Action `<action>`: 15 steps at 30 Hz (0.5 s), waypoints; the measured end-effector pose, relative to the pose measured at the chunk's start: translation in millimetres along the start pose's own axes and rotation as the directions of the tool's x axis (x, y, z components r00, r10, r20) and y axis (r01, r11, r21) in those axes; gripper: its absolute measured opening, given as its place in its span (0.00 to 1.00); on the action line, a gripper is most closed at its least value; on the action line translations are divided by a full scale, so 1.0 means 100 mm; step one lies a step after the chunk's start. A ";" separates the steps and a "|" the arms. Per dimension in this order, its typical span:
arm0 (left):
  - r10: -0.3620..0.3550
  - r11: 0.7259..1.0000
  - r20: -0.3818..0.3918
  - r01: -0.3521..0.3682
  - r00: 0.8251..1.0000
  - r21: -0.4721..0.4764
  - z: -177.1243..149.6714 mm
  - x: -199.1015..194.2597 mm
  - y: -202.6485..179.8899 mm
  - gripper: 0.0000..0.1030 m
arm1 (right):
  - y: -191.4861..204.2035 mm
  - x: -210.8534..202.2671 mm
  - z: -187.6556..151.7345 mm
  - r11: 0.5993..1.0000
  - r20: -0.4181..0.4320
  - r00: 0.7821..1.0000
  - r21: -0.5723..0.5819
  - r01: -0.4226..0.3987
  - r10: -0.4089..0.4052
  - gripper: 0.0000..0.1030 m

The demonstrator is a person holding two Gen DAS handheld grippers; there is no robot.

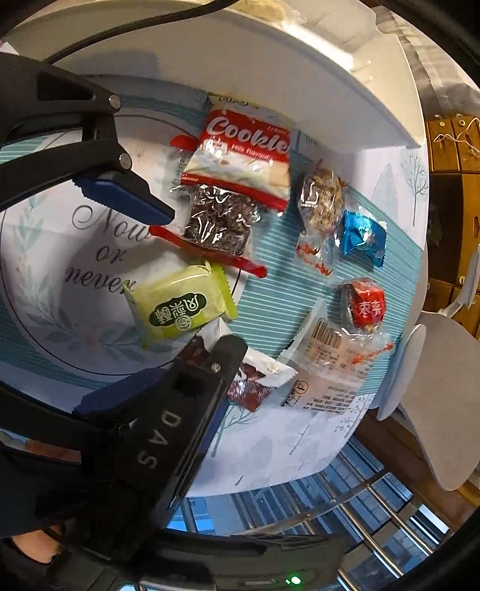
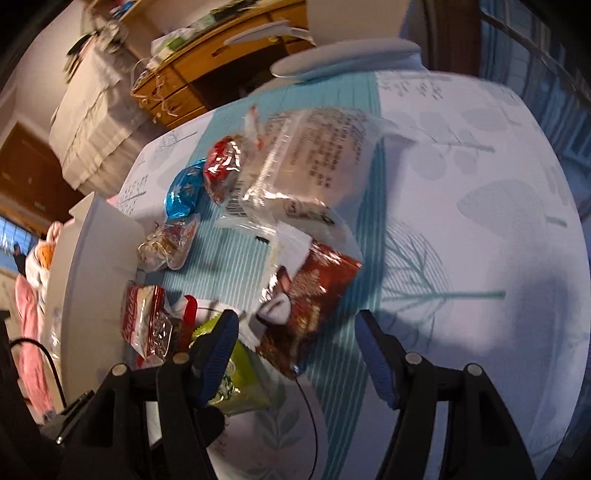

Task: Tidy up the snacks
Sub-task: 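Close left tool on the yellow-green packet while right tool closes on the brown wafer packet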

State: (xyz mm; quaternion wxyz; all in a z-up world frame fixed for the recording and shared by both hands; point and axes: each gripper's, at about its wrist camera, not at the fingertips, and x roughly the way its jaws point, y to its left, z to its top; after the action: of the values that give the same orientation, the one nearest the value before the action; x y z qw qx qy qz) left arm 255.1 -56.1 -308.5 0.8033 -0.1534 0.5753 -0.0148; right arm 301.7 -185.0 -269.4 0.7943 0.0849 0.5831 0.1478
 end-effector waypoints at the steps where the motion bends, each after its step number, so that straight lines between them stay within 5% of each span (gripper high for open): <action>1: 0.005 1.000 -0.002 -0.005 1.000 0.001 0.01 0.02 -0.02 0.76 | 0.02 0.01 0.01 1.000 0.003 1.000 -0.015 0.001 -0.001 0.64; 7: 0.049 0.999 -0.004 -0.049 0.999 0.002 0.03 0.14 -0.10 0.76 | 0.06 0.03 0.04 0.997 0.012 1.000 -0.072 0.005 -0.004 0.64; 15: 0.074 0.997 -0.014 -0.074 0.997 -0.013 0.05 0.28 -0.15 0.64 | 0.05 0.04 0.04 0.995 0.031 0.999 -0.103 0.018 -0.015 0.47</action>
State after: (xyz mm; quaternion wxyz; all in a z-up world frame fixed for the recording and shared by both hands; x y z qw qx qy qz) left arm 271.7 -74.7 -328.9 0.7984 -0.1374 0.5859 0.0177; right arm 305.8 -179.1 -270.1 0.8075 0.0412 0.5633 0.1700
